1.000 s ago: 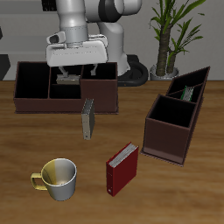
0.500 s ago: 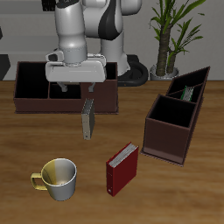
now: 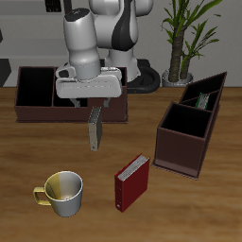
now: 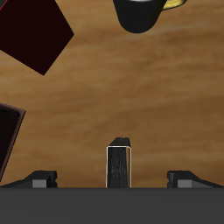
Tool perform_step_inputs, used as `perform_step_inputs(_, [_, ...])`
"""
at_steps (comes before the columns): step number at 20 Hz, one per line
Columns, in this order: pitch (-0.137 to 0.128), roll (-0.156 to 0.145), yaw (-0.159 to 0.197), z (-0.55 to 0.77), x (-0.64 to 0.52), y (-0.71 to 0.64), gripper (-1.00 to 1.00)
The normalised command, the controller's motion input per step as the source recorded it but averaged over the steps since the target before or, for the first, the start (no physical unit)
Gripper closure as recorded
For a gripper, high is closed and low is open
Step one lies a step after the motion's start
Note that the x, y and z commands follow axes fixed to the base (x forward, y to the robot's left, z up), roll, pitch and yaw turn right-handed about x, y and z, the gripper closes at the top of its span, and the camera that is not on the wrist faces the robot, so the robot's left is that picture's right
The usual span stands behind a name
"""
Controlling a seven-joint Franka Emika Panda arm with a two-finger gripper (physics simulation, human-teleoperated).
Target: Place the right yellow book into the back desk caddy's back compartment and place the green book into the left desk caddy's back compartment and place the left yellow book into the left desk caddy's left compartment
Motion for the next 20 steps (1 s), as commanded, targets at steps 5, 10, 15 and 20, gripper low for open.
perform_step_inputs(5, [0.024, -0.026, 0.035, -0.28, -0.03, -0.03, -1.0])
perform_step_inputs(10, [0.009, -0.028, 0.025, -0.15, 0.04, -0.08, -1.0])
perform_step_inputs(15, [-0.001, -0.037, 0.017, -0.24, 0.01, -0.04, -1.0])
perform_step_inputs(20, [-0.014, -0.025, 0.007, -0.12, 0.0, 0.1, -1.0])
